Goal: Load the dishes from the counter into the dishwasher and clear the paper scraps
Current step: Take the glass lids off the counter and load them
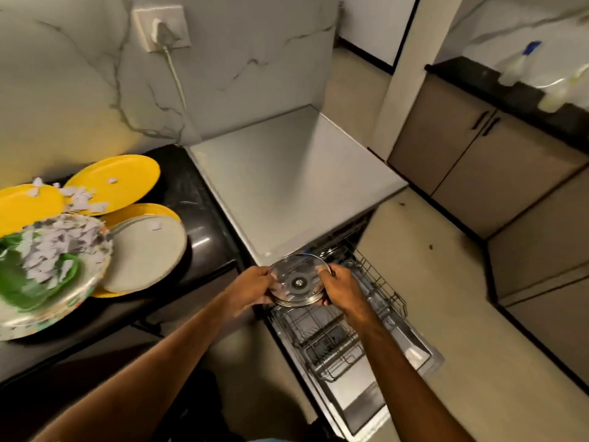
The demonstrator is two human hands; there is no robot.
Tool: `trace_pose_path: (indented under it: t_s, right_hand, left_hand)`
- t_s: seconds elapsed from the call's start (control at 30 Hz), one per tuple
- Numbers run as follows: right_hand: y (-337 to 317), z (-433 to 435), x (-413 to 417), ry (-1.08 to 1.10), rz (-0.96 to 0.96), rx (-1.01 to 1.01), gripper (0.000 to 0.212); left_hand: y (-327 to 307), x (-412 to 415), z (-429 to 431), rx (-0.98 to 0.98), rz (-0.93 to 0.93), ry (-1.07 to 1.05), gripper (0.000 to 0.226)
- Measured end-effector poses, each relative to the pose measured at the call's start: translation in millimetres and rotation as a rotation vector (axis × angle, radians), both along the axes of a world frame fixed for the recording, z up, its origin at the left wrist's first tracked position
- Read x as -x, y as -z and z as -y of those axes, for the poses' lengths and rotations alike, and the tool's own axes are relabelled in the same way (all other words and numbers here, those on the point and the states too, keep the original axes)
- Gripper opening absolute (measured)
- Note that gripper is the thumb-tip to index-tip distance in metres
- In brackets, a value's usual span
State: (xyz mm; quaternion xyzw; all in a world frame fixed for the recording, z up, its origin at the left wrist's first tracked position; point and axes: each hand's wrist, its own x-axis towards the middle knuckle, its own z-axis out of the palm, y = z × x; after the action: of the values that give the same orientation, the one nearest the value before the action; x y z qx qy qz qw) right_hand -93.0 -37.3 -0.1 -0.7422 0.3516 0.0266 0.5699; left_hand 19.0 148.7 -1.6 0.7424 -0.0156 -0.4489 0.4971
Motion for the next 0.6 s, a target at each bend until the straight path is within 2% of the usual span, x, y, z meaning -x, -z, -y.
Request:
trace_pose_path:
  t_s: [0.07,0.13,0.17,0.23,0.33,0.47,0.6]
  right_hand:
    - [8,33,14,0.028,-0.022,0.023,0.026]
    - [23,65,27,0.053,-0.056,0.042,0.026]
    - [28,78,33,0.063,-0.080,0.050,0.027]
    - [45,100,39,0.083,-0.140,0.049,0.030]
    - [70,128,46,0.134,-0.192,0.014,0.029]
    - [99,154,43,0.166,-0.227,-0.055,0.024]
    - [121,182,32,0.236,-0.226,-0.154,0.029]
  left_hand:
    - [11,8,39,-0.201,0.188,0.199,0.022]
    - [18,19,77,-0.398,0.498,0.433,0.040]
    - [19,27,94,-0.409,0.590,0.477,0.048]
    - [16,46,124,-0.294,0.581,0.545,0.051]
    - [25,74,161,-0.210,0.505,0.834,0.046]
    - [59,80,196,-0.384,0.758,1.051,0.041]
    - [89,64,234,-0.479,0.825,1.092,0.028]
